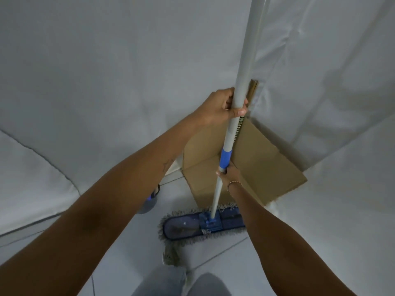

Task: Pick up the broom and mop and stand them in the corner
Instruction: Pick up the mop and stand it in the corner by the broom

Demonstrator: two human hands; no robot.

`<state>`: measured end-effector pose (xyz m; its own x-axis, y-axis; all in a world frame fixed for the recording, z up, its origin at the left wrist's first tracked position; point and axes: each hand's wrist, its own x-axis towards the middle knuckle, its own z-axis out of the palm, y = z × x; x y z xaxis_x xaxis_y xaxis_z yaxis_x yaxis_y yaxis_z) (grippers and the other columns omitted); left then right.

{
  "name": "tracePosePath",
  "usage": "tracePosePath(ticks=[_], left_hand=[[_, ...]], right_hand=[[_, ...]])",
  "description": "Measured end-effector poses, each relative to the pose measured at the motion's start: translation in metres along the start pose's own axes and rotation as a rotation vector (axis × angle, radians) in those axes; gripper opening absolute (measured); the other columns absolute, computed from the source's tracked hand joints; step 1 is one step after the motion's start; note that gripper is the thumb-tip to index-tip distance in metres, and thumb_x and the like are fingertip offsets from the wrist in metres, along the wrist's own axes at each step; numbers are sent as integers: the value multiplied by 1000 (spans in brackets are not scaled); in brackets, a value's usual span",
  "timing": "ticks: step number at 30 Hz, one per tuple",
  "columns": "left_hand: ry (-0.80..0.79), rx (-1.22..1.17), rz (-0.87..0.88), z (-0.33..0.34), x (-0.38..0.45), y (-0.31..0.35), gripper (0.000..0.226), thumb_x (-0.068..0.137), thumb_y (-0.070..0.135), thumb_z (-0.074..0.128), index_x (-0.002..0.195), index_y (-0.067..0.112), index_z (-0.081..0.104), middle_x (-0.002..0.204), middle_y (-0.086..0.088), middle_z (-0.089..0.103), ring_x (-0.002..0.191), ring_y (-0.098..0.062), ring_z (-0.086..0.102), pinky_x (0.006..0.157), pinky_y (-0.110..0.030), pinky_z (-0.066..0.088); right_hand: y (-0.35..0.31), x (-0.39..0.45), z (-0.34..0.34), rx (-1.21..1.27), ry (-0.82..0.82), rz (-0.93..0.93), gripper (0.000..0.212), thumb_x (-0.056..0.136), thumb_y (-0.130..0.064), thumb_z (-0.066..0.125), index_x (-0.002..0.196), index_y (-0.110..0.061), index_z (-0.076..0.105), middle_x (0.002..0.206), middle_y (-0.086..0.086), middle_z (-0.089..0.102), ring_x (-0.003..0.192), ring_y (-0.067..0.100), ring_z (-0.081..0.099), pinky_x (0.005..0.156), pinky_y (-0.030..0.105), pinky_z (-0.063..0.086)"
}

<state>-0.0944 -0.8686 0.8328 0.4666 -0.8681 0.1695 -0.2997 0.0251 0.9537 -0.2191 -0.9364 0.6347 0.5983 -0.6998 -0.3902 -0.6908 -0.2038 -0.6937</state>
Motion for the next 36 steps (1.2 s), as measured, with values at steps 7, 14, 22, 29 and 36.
tracePosePath(ticks=[7,14,22,29,36], left_hand=[[-3,21,-10,-26,69,-18,23,77,8,72,93,20,60,85,12,67,78,2,68,74,-11,55],[81,41,-39,-42,147,-48,29,77,5,72,104,7,61,86,10,66,81,1,67,79,-14,56],[131,66,-169,-34,222,-99,25,78,6,70,98,13,58,85,9,66,75,9,67,76,-10,54],[134,176,-241,-26,252,-157,26,77,10,72,99,6,61,90,4,67,85,-12,68,84,-20,55],[221,130,-283,-45,284,-176,29,78,1,69,105,1,59,90,0,66,85,-12,66,89,-25,56]], right_hand=[[-34,71,-16,-26,-35,-6,36,84,-5,66,119,4,58,117,22,65,112,34,59,97,41,49],[-58,160,-31,-42,-114,-26,36,85,-6,65,119,5,59,119,22,63,112,34,58,98,42,49],[-52,259,-40,-73,-188,19,39,85,-9,67,121,2,58,120,21,64,113,33,58,98,40,49],[-32,321,-18,-113,-281,69,39,79,-3,72,116,2,64,119,20,66,111,33,61,101,44,49],[-46,354,-11,-150,-283,-18,35,79,-7,73,111,2,65,109,20,70,102,31,64,91,35,52]])
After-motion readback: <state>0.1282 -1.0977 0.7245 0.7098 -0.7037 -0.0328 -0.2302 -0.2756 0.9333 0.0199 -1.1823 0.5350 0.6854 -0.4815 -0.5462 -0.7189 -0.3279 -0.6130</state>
